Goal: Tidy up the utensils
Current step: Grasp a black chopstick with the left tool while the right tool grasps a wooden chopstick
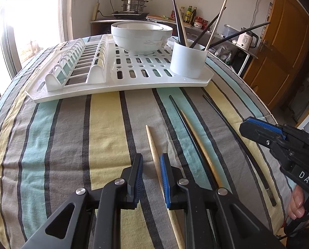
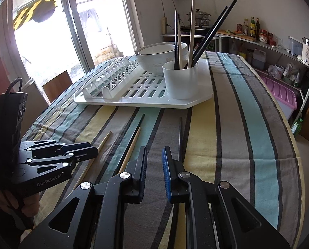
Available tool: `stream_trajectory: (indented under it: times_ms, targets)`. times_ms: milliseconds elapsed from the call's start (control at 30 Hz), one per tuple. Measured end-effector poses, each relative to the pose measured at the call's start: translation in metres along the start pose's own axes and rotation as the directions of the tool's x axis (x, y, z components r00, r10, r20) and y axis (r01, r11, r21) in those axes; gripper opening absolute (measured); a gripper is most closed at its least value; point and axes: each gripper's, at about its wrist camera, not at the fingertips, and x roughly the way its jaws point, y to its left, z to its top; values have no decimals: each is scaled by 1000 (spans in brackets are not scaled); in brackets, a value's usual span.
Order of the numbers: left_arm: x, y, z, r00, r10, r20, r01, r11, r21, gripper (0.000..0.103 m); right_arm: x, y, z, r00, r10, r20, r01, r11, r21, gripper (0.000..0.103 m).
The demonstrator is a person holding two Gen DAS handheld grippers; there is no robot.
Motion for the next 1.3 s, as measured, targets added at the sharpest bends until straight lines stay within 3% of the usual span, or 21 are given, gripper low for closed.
stream_trajectory:
  times_ms: [200, 500, 867, 1300]
  targets:
    - [3, -2, 2, 1000, 24, 6, -25, 999, 26, 17, 25, 18, 5, 999, 10, -53, -11, 999, -30, 15]
    - [1, 4, 1, 1000, 3, 20, -4, 1000, 12, 17, 51, 27, 7, 993, -25, -114, 18, 998, -57, 15]
    - [2, 4, 3, 1000, 11, 19, -11, 1000, 10, 17, 65, 46, 16, 979, -123, -160, 100, 985, -142, 15]
    - [13, 4, 17, 1000, 23, -1, -23, 999, 45, 15, 74, 33, 29, 973, -129, -190, 109, 987, -116, 15]
